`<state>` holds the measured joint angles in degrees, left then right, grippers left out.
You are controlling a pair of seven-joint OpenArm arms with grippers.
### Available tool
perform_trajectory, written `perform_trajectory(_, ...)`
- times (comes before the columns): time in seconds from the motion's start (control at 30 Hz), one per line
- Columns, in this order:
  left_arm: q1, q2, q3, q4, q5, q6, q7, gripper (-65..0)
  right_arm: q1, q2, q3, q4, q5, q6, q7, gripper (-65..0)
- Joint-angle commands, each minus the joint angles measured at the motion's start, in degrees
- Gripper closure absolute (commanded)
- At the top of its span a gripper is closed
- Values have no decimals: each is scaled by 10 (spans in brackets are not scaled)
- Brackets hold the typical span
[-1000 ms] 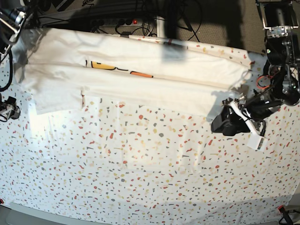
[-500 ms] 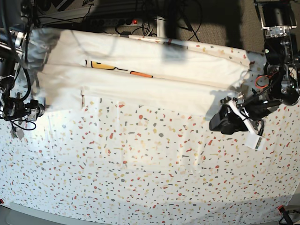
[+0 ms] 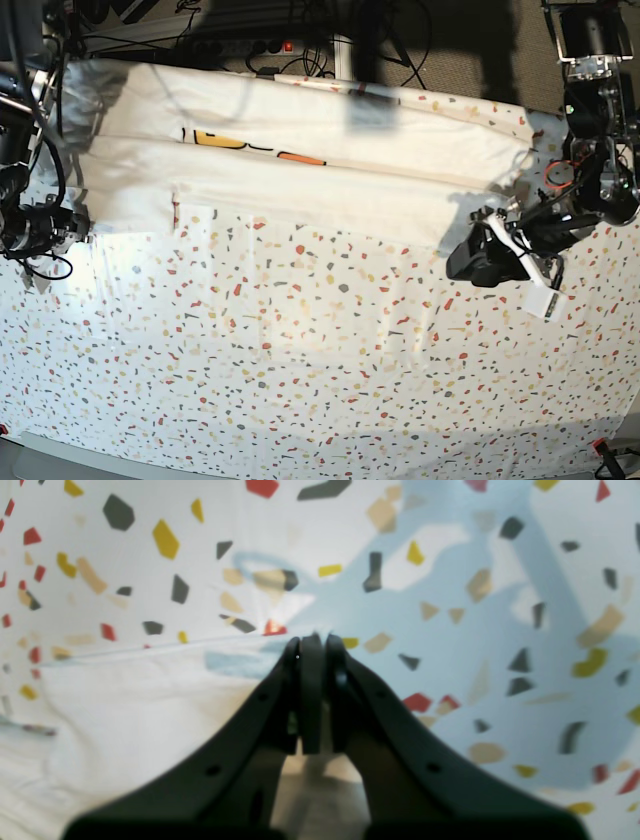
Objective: Fold the T-shirt properly
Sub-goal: 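Release the folded edge and reposition the right gripper at the shirt end, then grasp the shirt end with the right gripper and fold it over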
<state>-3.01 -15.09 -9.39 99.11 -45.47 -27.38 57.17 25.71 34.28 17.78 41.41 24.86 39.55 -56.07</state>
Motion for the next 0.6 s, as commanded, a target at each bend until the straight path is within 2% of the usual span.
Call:
perform_trajectory(0.0, -10, -5, -3, 10, -10, -3, -11, -266, 11, 15, 1, 7, 17, 4, -9, 0)
perform_trajectory(0.33, -9, -5, -3, 10, -10, -3, -10, -266, 0, 19, 2, 70, 186, 4, -110, 0)
perform_trajectory(0.4, -9, -5, -3, 10, -5, -2, -11, -266, -5, 19, 2, 92, 222, 4, -144, 0)
perform_trajectory(0.5, -9, -5, -3, 10, 15, -2, -11, -266, -11, 19, 2, 130, 291, 4, -227, 0)
perform_trajectory(0.57, -9, -5, -3, 10, 15, -2, -11, -266, -18, 19, 2, 161, 346, 4, -239, 0)
